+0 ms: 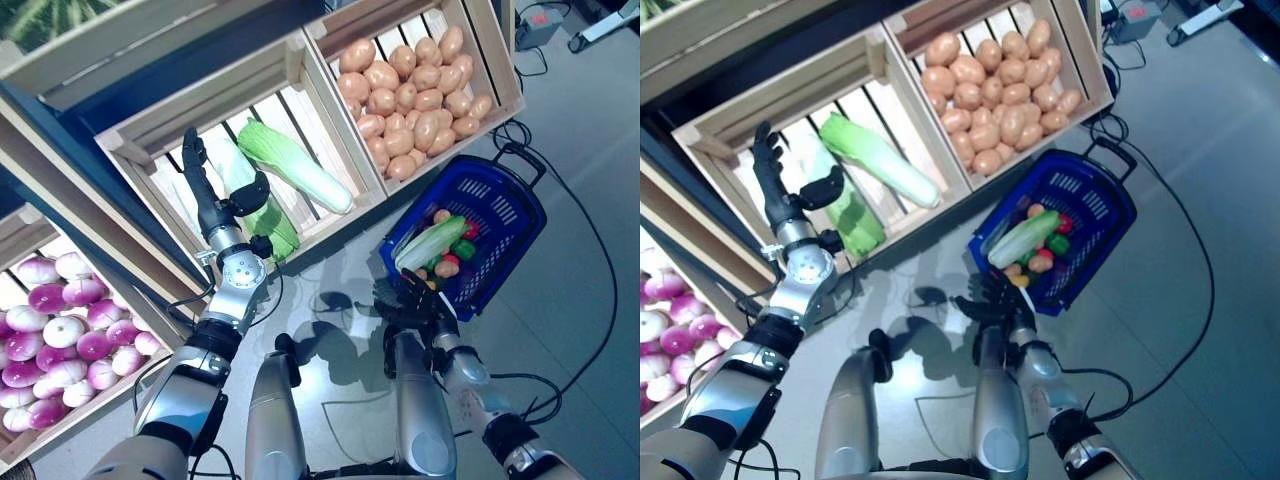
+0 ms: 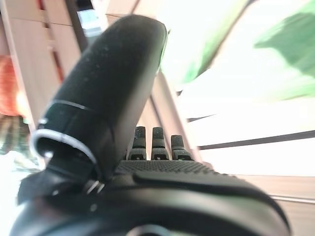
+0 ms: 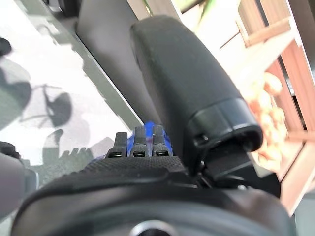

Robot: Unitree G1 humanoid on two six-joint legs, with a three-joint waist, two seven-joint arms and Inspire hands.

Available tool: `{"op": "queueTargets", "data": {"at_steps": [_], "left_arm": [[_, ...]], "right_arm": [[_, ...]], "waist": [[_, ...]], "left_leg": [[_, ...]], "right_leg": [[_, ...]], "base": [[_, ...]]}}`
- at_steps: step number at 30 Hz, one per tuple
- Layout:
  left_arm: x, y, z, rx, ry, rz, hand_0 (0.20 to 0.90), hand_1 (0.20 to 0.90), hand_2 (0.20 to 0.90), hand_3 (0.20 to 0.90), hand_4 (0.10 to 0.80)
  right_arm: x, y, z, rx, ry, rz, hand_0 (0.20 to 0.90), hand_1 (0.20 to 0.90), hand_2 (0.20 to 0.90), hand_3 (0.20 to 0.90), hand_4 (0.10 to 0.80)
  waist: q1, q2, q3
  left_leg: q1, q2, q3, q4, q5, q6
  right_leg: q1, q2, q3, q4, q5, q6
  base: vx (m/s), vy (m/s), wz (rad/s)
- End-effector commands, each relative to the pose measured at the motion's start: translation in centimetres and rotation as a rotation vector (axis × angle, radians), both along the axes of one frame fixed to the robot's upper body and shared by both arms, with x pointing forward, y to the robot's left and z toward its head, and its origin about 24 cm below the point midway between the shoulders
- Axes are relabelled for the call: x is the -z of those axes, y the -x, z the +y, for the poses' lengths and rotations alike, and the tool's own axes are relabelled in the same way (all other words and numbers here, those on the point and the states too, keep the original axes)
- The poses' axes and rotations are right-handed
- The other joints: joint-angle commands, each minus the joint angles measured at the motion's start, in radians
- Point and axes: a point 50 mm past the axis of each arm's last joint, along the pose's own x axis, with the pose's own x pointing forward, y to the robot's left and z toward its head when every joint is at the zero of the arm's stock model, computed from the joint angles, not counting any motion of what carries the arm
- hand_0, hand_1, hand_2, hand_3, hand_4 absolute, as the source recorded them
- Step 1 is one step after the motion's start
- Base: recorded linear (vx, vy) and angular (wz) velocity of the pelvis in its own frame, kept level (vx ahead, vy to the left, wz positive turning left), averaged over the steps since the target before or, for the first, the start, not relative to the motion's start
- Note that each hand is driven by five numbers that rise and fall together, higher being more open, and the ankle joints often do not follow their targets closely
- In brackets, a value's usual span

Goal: Put vegetables into the basket

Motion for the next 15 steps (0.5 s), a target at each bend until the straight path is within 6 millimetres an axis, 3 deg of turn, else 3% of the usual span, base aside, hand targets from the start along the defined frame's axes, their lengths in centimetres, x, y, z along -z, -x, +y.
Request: {"op": "queueTargets", "data": {"at_steps": [1,13,15], "left_arm": [[-5.2,-0.8,0.9,-0.087,0.037,-0.208,0.900,0.900,0.900,0.900,0.800],[-6.8,-1.7,1.5,-0.152,0.043,-0.175,0.900,0.900,0.900,0.900,0.800],[-6.8,-2.0,1.4,-0.140,0.046,-0.144,0.900,0.900,0.900,0.900,0.800]], "right_arm": [[-2.9,-0.9,1.0,0.019,-0.098,-0.146,0.900,0.900,0.900,0.900,0.800],[-4.5,-2.2,1.2,0.033,-0.093,-0.192,0.900,0.900,0.900,0.900,0.800],[-4.7,-2.5,1.0,0.049,-0.095,-0.194,0.900,0.900,0.900,0.900,0.800]], "waist": [[-0.002,0.009,-0.062],[-0.006,0.005,-0.040],[-0.006,0.006,-0.034]], "left_leg": [[0.018,0.045,-0.034,0.108,-0.145,-0.021],[-0.100,0.049,-0.047,0.215,-0.185,-0.021],[-0.111,0.049,-0.055,0.249,-0.224,-0.025]], "right_leg": [[0.020,-0.054,0.046,-0.011,0.028,-0.004],[-0.094,-0.041,0.059,0.068,0.006,-0.005],[-0.107,-0.036,0.064,0.099,-0.026,0.001]], "base": [[0.011,0.033,-0.05],[0.001,0.001,-0.04],[0.065,-0.015,-0.07]]}}
